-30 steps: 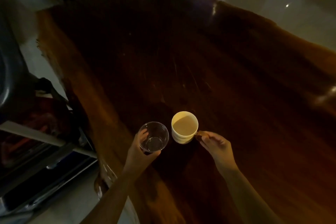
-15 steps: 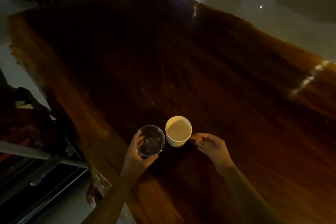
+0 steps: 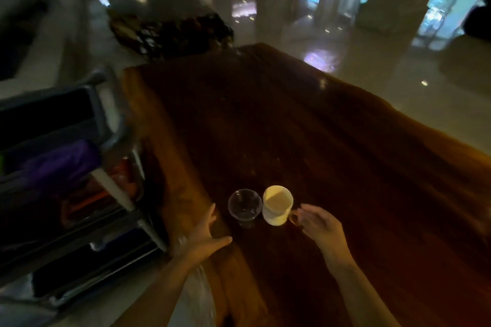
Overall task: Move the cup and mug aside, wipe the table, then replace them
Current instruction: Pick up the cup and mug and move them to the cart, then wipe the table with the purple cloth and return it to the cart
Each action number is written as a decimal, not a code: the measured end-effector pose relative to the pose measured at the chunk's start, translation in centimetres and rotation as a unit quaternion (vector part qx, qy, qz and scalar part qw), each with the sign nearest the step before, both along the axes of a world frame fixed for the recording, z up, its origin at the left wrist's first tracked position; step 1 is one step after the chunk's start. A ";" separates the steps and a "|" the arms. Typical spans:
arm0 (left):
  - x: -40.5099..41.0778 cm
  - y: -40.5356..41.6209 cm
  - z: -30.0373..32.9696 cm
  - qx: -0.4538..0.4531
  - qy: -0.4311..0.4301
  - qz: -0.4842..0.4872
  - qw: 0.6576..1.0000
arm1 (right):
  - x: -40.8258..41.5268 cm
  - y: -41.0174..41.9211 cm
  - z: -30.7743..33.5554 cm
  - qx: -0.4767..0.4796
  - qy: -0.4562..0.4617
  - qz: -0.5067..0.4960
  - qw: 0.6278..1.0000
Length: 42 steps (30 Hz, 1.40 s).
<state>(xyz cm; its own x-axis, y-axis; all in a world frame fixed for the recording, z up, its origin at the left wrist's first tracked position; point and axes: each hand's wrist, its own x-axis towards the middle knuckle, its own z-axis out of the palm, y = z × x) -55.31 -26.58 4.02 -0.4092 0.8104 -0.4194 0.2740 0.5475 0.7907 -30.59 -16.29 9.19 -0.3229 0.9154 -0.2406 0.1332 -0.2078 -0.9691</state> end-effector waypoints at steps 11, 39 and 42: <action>-10.0 -11.7 12.3 0.126 0.095 0.172 0.972 | -12.7 -6.6 8.1 0.131 -0.017 0.269 0.954; -38.7 -12.6 5.9 0.009 0.363 0.048 0.931 | -55.4 -7.8 2.7 0.482 -0.305 0.442 0.692; -38.6 -12.7 6.3 0.052 0.349 0.069 0.933 | -54.9 -8.5 2.5 0.492 -0.277 0.410 0.716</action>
